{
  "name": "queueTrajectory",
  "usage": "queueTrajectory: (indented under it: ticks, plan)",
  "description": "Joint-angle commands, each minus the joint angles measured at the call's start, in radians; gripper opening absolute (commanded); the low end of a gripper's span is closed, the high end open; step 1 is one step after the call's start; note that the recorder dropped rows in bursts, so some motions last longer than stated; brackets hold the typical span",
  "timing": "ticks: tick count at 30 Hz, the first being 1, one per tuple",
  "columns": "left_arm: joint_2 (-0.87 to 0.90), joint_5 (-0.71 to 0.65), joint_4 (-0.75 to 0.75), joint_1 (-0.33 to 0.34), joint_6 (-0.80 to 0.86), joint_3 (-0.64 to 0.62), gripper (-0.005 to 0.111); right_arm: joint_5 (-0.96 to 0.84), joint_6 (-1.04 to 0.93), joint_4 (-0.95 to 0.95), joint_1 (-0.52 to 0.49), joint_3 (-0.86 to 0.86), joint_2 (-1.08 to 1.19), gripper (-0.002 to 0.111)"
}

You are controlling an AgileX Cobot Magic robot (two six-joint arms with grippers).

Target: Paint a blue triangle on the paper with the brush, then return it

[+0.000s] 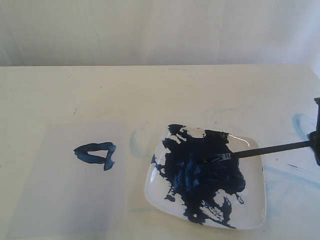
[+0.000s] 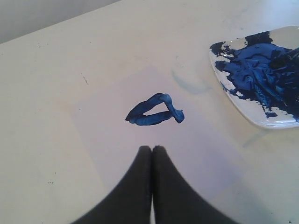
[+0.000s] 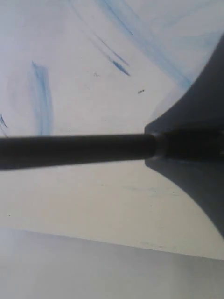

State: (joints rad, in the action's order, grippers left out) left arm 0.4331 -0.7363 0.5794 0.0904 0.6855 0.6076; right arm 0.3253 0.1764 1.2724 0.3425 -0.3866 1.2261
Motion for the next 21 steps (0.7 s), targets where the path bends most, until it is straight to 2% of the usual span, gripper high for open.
queueTrajectory:
  ticks: [1,9,21]
  plan:
    - [-0.007,-0.011,0.020,0.001,0.001,-0.006,0.000,0.048,0.287,-0.244,-0.005,-0.022,0.084,0.000]
    - [-0.007,0.008,0.051,0.001,0.004,-0.042,0.000,0.090,0.593,-0.550,-0.005,-0.048,0.221,0.000]
    - [-0.007,0.012,0.051,0.001,0.010,-0.042,0.000,0.125,0.615,-0.569,-0.005,-0.048,0.264,0.000]
